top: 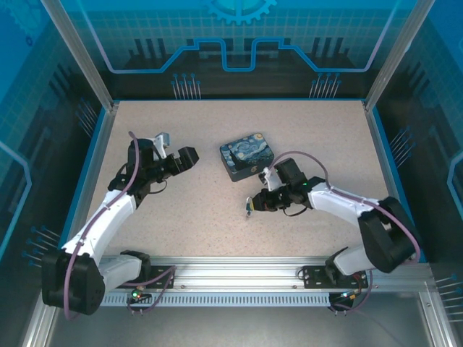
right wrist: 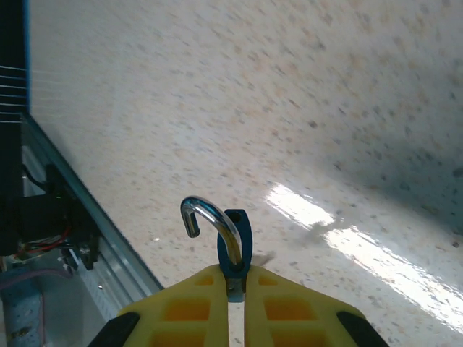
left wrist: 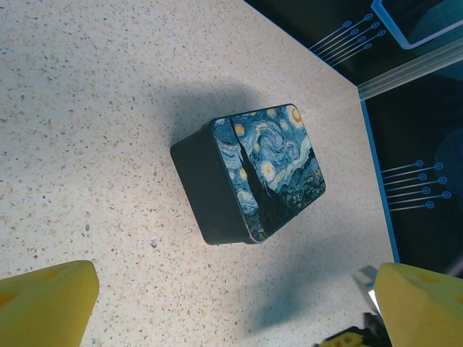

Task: Unlock the padlock with the key

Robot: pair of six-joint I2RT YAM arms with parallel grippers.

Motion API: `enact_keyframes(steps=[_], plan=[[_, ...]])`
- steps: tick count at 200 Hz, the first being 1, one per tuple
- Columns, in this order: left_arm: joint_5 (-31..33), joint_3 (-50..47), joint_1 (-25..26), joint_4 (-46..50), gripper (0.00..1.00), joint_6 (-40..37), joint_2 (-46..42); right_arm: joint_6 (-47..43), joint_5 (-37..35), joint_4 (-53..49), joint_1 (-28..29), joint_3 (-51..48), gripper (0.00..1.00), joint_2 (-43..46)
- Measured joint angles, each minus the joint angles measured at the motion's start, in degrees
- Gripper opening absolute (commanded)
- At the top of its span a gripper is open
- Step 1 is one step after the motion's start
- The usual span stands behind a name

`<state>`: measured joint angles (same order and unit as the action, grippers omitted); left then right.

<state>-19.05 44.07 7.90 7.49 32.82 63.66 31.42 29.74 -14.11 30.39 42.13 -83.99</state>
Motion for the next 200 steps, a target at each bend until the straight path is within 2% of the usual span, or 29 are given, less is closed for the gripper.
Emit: enact_keyframes(steps=[38,61,72,81,115,138,168,185,200], plan=[[0.0,0.0,-0.1,0.0,0.99,0.0,-0.1,0.1,-0.2,-0.2,-2.8,0.0,0.14,-5.1],[0.0,0.0,-0.2,0.0,0.99,0.0,-0.1,0.0,-0.6,0.0,-4.3,0.0,0.22,-6.0],[0.0,0.0,-0.2,0.0,0.99,0.0,-0.1,0.1,-0.7,0.0,-4.9,0.0,0.31,-6.5],[0.0,0.0,-0.2,0.0,0.99,0.0,-0.1,-0.3,-0.8,0.0,-5.4,0.0,0.33,-6.8],[0.9,0.0,-0.7,0.9,0.99,0.0,-0.1,-1.1,-2.3,-0.2,-8.1,0.0,0.36,-6.1],[2.8,0.0,-1.4,2.8,0.99,-0.2,-0.8,-3.0,-5.9,-3.0,-10.6,0.6,0.40,-2.4],[7.5,0.0,-2.1,4.7,0.99,-0.5,-4.2,-6.1,-12.3,-5.5,-13.5,2.7,0.56,6.0],[12.3,-0.1,-2.5,5.2,0.99,-1.5,-6.8,-7.6,-17.4,-5.6,-15.4,3.0,0.66,11.5],[16.9,-1.3,-2.7,4.2,0.99,-2.8,-9.3,-9.7,-21.7,-5.4,-17.3,3.0,0.83,15.7]])
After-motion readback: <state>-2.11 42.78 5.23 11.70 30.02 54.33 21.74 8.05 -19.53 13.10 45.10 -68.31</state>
